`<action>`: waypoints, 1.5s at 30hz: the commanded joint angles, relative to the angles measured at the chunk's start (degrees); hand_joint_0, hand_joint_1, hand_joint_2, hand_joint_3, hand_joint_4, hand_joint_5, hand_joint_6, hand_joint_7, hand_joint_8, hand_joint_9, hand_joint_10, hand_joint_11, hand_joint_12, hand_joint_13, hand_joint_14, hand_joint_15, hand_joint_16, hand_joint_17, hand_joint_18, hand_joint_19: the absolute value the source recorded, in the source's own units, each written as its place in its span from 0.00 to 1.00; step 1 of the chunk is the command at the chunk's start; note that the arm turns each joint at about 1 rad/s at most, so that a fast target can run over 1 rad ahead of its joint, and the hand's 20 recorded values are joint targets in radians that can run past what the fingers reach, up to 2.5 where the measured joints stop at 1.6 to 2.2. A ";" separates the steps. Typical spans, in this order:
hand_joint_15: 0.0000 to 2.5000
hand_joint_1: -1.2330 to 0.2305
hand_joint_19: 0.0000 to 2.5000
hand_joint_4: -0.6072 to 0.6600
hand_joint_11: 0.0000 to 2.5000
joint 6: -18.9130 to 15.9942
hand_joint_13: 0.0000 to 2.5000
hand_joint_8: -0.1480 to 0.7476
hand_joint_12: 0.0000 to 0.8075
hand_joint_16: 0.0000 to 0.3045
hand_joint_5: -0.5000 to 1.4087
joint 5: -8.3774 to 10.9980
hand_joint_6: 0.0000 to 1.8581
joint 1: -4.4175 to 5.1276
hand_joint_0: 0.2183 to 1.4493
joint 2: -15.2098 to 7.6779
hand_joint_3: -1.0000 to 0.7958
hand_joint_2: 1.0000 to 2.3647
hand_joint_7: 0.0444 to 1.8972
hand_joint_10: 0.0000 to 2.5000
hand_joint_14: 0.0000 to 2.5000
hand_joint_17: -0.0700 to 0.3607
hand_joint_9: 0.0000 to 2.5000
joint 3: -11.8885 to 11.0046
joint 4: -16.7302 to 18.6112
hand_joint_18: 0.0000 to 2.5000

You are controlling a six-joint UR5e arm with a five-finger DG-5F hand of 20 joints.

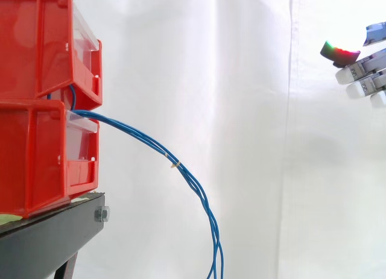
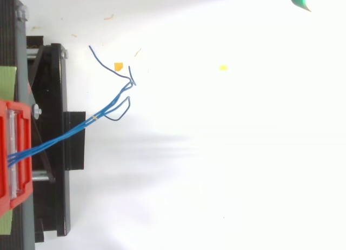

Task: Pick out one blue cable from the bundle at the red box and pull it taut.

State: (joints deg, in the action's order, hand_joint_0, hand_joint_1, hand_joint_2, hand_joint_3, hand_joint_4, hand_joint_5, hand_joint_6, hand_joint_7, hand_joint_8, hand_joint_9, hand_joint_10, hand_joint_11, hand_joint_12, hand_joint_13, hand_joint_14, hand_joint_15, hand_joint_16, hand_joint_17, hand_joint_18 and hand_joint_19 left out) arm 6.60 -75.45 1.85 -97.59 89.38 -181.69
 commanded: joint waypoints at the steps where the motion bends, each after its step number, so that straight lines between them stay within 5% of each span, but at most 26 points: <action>1: 0.02 0.46 0.13 0.58 0.00 0.96 0.11 0.37 0.33 0.12 0.13 -0.05 0.27 -0.01 0.23 -0.24 0.29 0.00 0.32 0.00 0.00 0.36 0.12 0.00 -0.24 0.06; 5: 0.03 0.46 0.14 0.59 0.00 3.42 0.12 0.37 0.33 0.12 0.13 1.36 0.27 0.17 0.23 -2.70 0.29 0.00 0.32 0.00 0.00 0.36 0.13 0.00 3.36 0.07; 10: 0.03 0.47 0.14 0.59 0.00 5.09 0.12 0.38 0.33 0.12 0.13 3.29 0.27 0.96 0.23 -8.94 0.29 0.00 0.33 0.00 0.00 0.36 0.14 0.00 9.69 0.07; 20: 0.04 0.45 0.15 0.60 0.00 9.40 0.13 0.38 0.33 0.12 0.14 4.87 0.27 2.19 0.23 -15.88 0.28 0.00 0.34 0.00 0.00 0.35 0.15 -2.37 21.73 0.08; 25: 0.04 0.44 0.14 0.61 0.01 16.26 0.13 0.38 0.33 0.12 0.14 8.57 0.27 3.07 0.23 -15.88 0.28 0.00 0.34 0.00 0.00 0.35 0.15 -2.37 24.28 0.09; 29: 0.04 0.41 0.14 0.60 0.01 19.95 0.13 0.38 0.33 0.12 0.14 9.71 0.27 3.68 0.23 -17.11 0.28 0.00 0.34 0.00 0.00 0.35 0.16 -2.37 24.98 0.09; 45: 0.04 0.31 0.14 0.60 0.03 19.68 0.12 0.37 0.32 0.11 0.14 8.65 0.27 4.47 0.25 -29.86 0.28 0.00 0.42 0.00 0.00 0.33 0.14 -8.61 31.05 0.08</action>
State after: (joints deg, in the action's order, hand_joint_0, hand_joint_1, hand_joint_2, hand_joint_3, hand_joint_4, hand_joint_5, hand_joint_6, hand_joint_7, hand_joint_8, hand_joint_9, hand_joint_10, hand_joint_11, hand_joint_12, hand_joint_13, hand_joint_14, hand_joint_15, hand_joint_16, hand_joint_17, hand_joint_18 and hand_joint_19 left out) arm 26.50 -66.37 6.34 -124.95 81.97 -151.70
